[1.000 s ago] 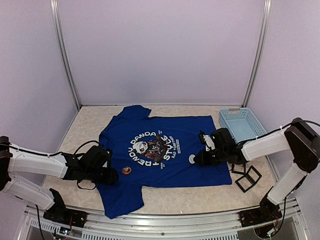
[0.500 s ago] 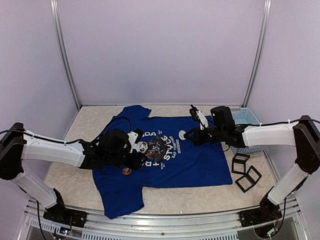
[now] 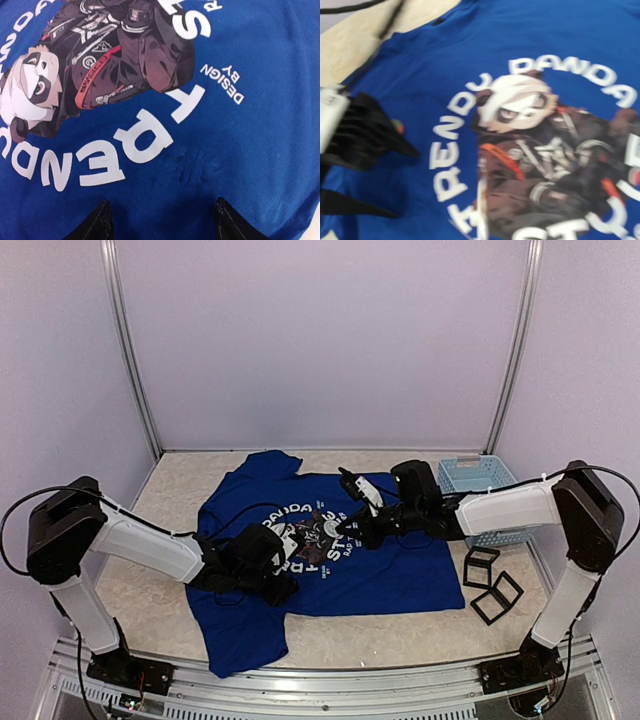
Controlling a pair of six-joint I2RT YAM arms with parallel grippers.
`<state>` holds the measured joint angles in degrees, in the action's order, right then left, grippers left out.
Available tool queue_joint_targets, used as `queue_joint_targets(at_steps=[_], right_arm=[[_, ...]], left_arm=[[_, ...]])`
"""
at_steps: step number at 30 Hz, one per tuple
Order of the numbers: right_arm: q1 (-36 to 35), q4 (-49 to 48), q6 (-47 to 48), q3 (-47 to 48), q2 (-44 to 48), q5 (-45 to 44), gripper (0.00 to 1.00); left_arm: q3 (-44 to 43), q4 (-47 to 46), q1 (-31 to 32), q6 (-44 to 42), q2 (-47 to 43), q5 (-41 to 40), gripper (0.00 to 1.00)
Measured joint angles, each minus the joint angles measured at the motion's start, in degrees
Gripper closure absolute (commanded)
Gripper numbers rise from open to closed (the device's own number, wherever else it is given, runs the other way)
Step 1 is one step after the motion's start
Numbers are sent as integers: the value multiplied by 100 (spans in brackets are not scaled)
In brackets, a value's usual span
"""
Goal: Pin the brooch onto the clothing
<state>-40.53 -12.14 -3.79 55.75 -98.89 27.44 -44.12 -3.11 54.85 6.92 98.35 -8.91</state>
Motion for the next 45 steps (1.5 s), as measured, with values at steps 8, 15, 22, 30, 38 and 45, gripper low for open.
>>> queue_joint_targets(at_steps=[8,15,22,30,38,45], right_arm=[[-199,-111,273,205,-243,170,100],[-291,-424,444,205,-522,144,100],[-564,-1176,588,-22,-763,68,100],[-940,-2354,999,-610,-925,-216,100],[-1147,-3071,1718,-918,-1128,-415,100],[-1198,-3257,2299,-1001,-1152,-623,100]], left_arm=[[9,-275,94,-31,157,-46,97],[278,-511,142,-146,-17,208,100],[643,-837,-55,-181,-595,942,100],[772,-1180,-208,-160,-946,1692,100],[772,-1272,-219,-160,-949,2004,100],[772,-1279,-251,-160,-949,2098,100]])
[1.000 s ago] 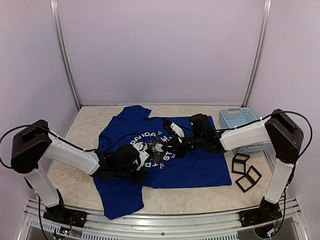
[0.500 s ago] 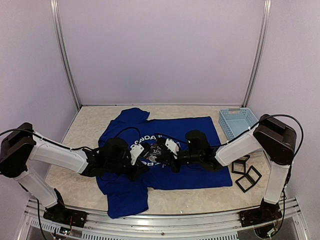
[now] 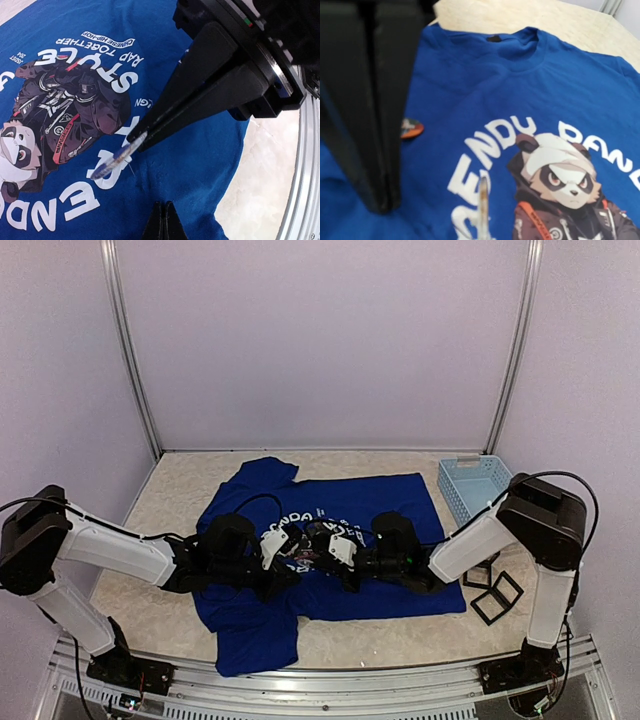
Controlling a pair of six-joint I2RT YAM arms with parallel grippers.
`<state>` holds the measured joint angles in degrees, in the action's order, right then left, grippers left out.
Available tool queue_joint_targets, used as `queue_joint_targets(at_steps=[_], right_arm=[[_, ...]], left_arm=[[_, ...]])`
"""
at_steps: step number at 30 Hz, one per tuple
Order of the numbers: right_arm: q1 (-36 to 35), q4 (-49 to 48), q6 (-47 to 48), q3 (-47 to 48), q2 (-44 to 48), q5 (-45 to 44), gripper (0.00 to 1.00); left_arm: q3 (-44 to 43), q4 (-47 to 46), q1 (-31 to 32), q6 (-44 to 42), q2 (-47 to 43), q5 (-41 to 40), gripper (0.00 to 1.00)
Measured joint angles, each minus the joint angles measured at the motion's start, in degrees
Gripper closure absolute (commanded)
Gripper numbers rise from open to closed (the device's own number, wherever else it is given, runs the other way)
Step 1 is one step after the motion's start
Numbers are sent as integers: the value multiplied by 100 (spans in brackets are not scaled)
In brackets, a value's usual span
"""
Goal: Pin the brooch onto the clothing
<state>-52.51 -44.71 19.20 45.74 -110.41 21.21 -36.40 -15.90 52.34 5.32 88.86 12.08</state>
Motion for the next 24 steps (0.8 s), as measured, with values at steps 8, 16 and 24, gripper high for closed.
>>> queue_joint_targets(at_steps=[8,16,24], right_arm=[[-155,-13,494,-166,-20,-63,100],[-210,-15,599,-203,-17,103,100],[-197,-120,315,-236,-22,365,100]], left_arm=[[0,2,-28,0,0,74,100],[0,2,-31,2,0,103,100],[0,50,-24,37,2,146,80]])
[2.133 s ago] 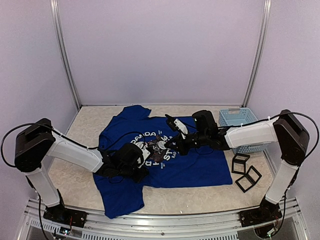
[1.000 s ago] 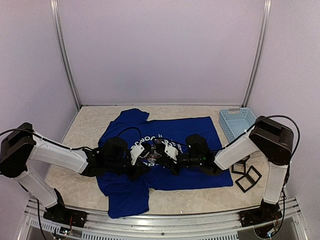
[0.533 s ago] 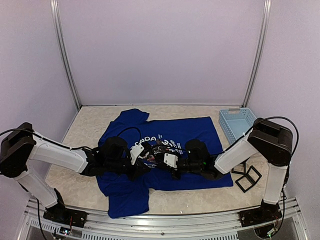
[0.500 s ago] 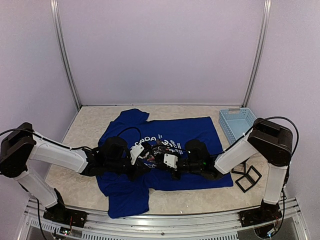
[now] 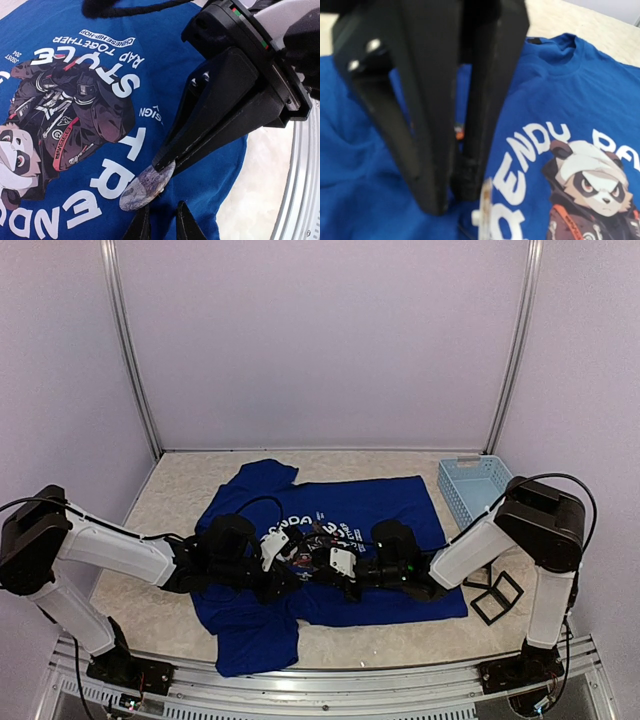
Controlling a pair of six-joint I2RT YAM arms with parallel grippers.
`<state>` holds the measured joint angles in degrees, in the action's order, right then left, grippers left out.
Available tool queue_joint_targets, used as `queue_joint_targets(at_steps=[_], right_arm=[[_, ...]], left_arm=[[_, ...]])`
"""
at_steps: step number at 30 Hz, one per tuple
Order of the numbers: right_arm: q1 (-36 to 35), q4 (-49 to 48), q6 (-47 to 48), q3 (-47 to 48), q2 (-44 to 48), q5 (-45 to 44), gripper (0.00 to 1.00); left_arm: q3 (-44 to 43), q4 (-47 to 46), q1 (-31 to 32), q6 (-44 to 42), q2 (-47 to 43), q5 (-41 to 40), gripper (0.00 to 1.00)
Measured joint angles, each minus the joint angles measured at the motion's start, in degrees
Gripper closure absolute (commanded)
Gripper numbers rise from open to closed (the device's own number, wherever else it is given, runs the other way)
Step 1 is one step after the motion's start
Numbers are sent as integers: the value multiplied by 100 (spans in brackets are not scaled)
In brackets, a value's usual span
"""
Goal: Pin the brooch onto the clothing
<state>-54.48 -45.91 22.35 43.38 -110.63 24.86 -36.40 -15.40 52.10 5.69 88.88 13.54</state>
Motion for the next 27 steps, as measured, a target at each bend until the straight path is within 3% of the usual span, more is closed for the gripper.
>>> queue_joint_targets(at_steps=[3,8,16,27], right_arm=[[31,-81,-179,0,-42,101,100],[59,-140,-404,-2,-146,387,100],[55,-195,-597,-4,-199,804,100],[61,-116,-629,-4,-210,916,100]], left_arm=[[17,48,7,9,0,-24,72],[321,-35,35,42,-160,-249,69],[949,-833,-42,-9,-518,-385,62],[966,-1167,-214,-120,-203,-26,64]])
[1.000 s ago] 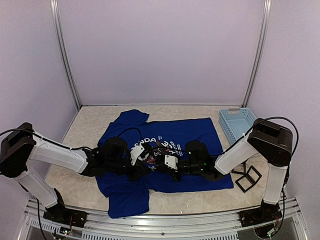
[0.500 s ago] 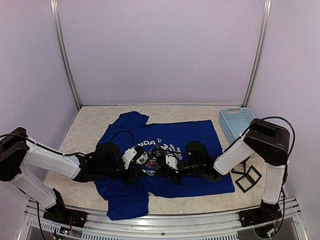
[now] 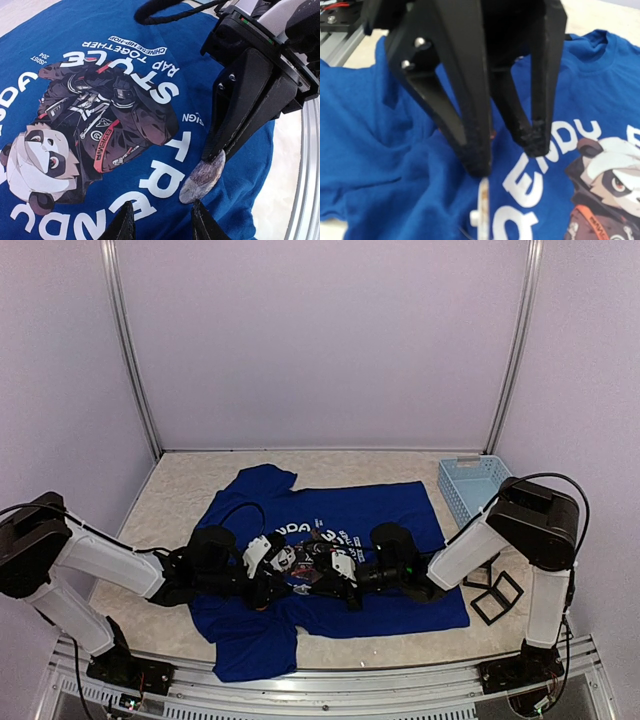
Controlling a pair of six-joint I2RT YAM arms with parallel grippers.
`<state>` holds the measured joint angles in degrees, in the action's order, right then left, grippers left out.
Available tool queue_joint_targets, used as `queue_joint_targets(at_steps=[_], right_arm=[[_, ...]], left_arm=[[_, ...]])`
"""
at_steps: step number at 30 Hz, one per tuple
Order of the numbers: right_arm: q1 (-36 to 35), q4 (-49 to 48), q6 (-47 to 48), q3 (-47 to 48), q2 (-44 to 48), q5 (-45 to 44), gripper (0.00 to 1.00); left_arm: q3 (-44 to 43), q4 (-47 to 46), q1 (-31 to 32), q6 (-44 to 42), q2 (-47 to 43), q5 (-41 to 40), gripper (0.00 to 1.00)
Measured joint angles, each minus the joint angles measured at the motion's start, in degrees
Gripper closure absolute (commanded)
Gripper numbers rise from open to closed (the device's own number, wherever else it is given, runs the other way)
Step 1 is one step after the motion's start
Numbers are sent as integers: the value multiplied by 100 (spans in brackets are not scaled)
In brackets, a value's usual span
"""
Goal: Pin the brooch onto the clothing
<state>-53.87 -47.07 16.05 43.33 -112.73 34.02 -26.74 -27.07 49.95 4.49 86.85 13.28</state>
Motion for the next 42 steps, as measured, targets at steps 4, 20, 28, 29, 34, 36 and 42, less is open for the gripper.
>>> queue_joint_targets(at_steps=[4,20,28,29,34,36,42], right_arm=[[0,9,-13,2,-2,13,100],[-2,127,50,140,-2,186,100],[-2,153,57,195,-11,243,100],[-2,160,57,195,-11,245,100],[-2,184,79,203,-13,267,100],[-2,184,85,214,-11,282,100],[-2,199,90,216,-13,295,100]], left_arm=[[9,-79,35,-55,0,61,65],[1163,-1749,83,-940,-509,-293,63],[756,-1849,87,-1152,140,94,67],[756,-1847,87,-1161,146,129,68],[645,-1810,87,-1235,269,326,75],[507,-1770,87,-1266,396,387,79],[387,-1641,87,-1368,476,503,93]])
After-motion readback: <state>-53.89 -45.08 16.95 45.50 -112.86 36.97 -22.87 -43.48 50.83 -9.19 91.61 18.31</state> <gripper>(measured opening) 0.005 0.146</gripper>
